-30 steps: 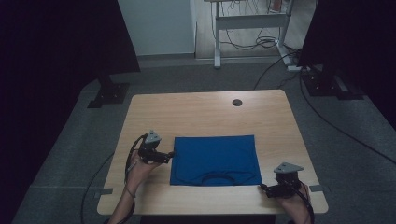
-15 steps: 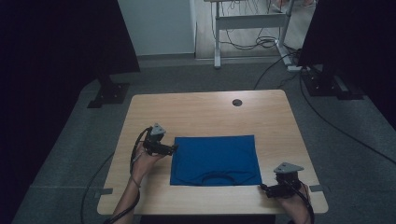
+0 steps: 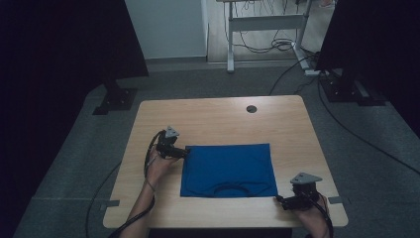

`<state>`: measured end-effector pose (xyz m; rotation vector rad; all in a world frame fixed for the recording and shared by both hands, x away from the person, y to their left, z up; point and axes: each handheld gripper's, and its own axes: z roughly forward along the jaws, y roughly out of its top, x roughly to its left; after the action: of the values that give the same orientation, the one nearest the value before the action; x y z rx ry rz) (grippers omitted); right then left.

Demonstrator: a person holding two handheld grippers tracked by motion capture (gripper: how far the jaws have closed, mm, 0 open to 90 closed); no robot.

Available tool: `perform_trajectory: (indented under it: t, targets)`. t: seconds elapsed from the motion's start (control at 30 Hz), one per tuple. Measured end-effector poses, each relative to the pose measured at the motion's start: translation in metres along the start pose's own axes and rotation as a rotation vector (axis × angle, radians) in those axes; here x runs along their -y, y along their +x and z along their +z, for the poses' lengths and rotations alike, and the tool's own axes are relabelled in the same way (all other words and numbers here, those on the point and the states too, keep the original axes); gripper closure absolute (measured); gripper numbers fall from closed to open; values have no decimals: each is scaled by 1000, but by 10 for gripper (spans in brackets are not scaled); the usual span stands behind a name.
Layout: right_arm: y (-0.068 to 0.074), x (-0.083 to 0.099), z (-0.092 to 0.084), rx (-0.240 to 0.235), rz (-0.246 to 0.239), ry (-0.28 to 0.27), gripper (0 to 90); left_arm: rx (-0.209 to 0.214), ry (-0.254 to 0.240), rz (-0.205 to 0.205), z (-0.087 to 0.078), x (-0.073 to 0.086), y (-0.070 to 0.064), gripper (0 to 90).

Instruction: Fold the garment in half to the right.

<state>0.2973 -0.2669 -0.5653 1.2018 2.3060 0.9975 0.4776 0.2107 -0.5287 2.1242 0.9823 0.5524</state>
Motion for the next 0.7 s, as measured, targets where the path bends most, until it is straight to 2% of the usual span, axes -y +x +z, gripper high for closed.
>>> perform_trajectory:
  t: [0.17,0.23,0.27,0.37,0.57,0.7]
  targets:
    - [0,0,0,0,-1,0,0,-26,25,-17,12,3,2,66]
    - [0,0,0,0,-1,0,0,-32,50,-5,18,5,1,66]
    - [0,0,0,0,0,0,0,-44,73,18,21,6,0,66]
    - [0,0,0,0,0,0,0,-35,67,-11,22,8,2,61]
    - [0,0,0,4,5,-4,14,-31,74,-5,17,11,0,67]
    - [0,0,-1,2,5,-14,55,-14,66,-14,13,16,0,68]
